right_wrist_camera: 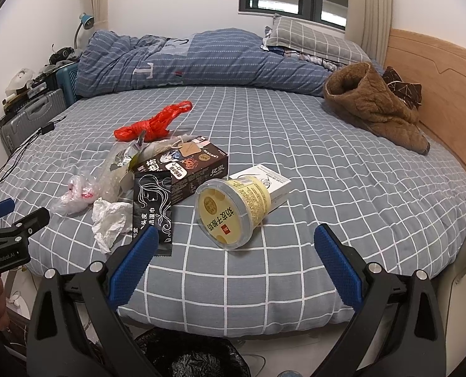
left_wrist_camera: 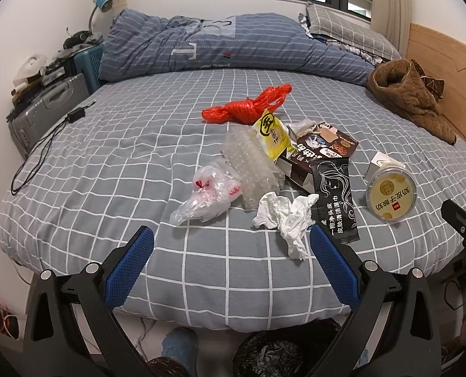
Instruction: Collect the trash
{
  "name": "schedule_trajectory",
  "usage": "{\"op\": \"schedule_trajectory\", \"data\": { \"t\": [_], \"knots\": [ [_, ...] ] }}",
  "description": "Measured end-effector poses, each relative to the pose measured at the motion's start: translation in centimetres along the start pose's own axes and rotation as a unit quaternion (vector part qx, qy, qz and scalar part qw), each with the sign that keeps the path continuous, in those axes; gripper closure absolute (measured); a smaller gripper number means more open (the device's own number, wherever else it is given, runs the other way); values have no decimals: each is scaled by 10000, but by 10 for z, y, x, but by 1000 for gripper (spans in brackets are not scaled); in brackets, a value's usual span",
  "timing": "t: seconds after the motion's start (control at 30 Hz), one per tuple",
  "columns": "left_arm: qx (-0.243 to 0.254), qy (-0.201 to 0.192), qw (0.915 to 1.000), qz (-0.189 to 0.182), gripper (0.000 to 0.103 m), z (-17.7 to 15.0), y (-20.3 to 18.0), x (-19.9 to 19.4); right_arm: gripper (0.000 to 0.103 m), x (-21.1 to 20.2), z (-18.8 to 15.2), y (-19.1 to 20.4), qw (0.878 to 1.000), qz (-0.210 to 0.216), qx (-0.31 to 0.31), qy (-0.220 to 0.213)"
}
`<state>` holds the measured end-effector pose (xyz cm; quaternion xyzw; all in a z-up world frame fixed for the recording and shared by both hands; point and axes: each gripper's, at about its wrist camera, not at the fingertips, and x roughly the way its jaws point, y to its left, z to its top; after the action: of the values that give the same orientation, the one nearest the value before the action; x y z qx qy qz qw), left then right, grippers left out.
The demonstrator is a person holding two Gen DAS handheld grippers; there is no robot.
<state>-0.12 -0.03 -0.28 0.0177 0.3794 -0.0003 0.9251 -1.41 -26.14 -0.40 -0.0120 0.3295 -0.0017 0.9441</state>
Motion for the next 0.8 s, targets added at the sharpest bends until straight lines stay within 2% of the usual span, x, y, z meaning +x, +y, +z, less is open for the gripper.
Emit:
{"op": "schedule_trajectory", "data": {
  "t": [0.5,0.8],
  "knots": [
    [-22,66,10000,0,6,-1,-1,6,7,4,1,2,10000,11,-51,57],
    [128,262,9995,-122,6,0,-23,31,7,31,8,9,9995,79,-246,168]
  ]
}}
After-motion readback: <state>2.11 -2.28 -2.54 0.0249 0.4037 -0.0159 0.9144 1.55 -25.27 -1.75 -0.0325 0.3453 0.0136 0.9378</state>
